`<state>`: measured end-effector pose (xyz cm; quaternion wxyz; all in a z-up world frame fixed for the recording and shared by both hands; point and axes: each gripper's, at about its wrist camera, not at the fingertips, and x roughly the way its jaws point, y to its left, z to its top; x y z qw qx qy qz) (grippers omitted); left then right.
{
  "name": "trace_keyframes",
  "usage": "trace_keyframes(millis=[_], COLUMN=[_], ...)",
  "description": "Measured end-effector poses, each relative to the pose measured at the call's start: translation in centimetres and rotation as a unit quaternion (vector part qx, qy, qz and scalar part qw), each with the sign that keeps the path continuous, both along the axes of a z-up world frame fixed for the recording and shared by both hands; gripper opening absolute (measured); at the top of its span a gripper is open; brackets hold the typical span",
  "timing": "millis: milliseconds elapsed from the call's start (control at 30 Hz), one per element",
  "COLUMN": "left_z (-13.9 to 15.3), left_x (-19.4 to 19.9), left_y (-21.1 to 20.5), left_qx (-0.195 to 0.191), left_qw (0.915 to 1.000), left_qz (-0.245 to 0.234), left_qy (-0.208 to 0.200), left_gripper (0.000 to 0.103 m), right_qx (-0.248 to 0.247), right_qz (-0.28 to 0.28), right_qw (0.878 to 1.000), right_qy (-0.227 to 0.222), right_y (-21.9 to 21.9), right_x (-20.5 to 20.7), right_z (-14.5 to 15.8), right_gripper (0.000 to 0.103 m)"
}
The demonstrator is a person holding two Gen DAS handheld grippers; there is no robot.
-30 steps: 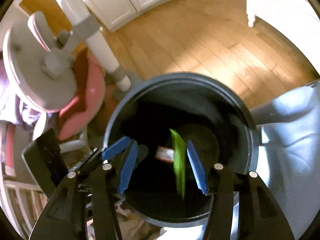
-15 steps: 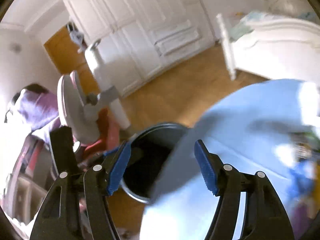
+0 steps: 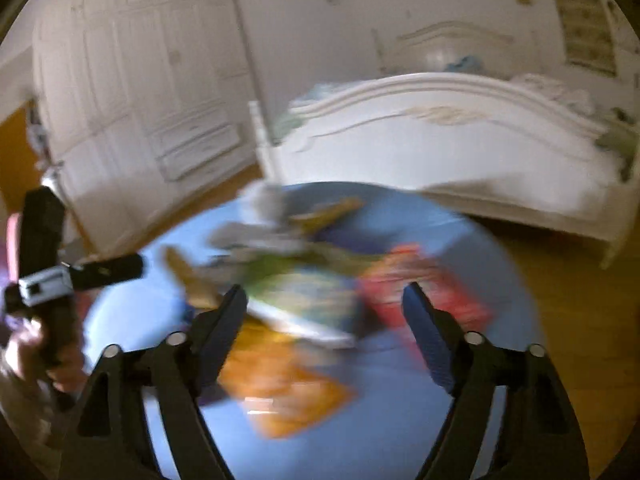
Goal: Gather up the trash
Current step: 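Grasp the yellow snack bag with the left tool while the right tool grasps the red carton, then move both tools over the black bin and open them to drop the items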
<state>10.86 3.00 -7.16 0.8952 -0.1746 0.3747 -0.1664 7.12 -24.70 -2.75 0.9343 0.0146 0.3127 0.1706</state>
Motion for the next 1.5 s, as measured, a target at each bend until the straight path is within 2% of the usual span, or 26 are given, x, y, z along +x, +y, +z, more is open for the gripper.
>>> trace_keyframes(millis=[67,267,300,333,400,467,533,667,733,900,1067,1200,1300,1367,1500], left_z=[-0.8,-2.7,-2.5,-2.5,-2.3,-1.7,-1.0,1.0,2.2,4.8,6.3,5.3,3.5,2.6,-0.3], left_x=[1.0,2.6,2.6,2.5,2.3,2.1,1.6,-0.2,-1.5,-4.3,-7.8,-11.0,-13.6,-14.6,-16.5], left_y=[-0.9,-1.6,-1.9,-1.9,-1.7,-2.2,-2.4,-1.8,-1.2,1.3,6.6,12.5,17.2,19.5,24.4], left_qx=[-0.021,-0.059,-0.061,-0.066,-0.099,-0.086,-0.072,-0.084,-0.098,-0.131,-0.133,-0.1,-0.05,-0.036,-0.027], left_qw=[0.9995,0.9962,0.9964,0.9963,0.9934,0.9949,0.9963,0.9965,0.9952,0.9901,0.9847,0.9787,0.9698,0.9641,0.9485], left_qz=[-0.007,0.018,0.019,0.015,0.004,0.005,0.008,0.004,0.001,0.015,0.072,0.155,0.225,0.253,0.312], left_qy=[0.021,0.062,0.056,0.053,0.057,0.054,0.045,0.01,-0.007,-0.048,-0.086,-0.09,-0.081,-0.072,-0.05], left_gripper=[0.091,0.09,0.084,0.067,0.054,0.041,0.036,0.035,0.034,0.034,0.034,0.034,0.034,0.034,0.034], right_qx=[-0.032,-0.133,-0.145,-0.145,-0.118,-0.06,-0.015,0.065,0.113,0.172,0.188,0.191,0.176,0.162,0.097], right_qz=[0.021,0.106,0.109,0.108,0.095,0.09,0.08,0.068,0.067,0.092,0.152,0.208,0.263,0.299,0.356], right_qw=[0.999,0.984,0.982,0.981,0.986,0.991,0.994,0.994,0.99,0.979,0.968,0.953,0.937,0.926,0.91], right_qy=[0.015,0.05,0.056,0.066,0.07,0.079,0.078,0.061,0.055,0.053,0.071,0.108,0.145,0.162,0.188], right_y=[-1.6,-0.5,-0.2,0.0,-0.6,-1.6,-2.5,-4.0,-4.4,-2.9,2.9,9.2,16.7,21.3,31.9], right_x=[1.9,4.8,4.8,5.0,4.8,4.1,2.8,-0.3,-1.7,-3.5,-4.8,-4.5,-4.5,-4.8,-5.0], right_z=[-0.7,-3.3,-3.9,-4.3,-4.2,-3.9,-3.0,-0.8,0.5,3.3,5.2,5.3,5.1,5.1,4.7], right_gripper=[0.09,0.089,0.083,0.061,0.06,0.057,0.057,0.057,0.057,0.057,0.057,0.057,0.057,0.057,0.057])
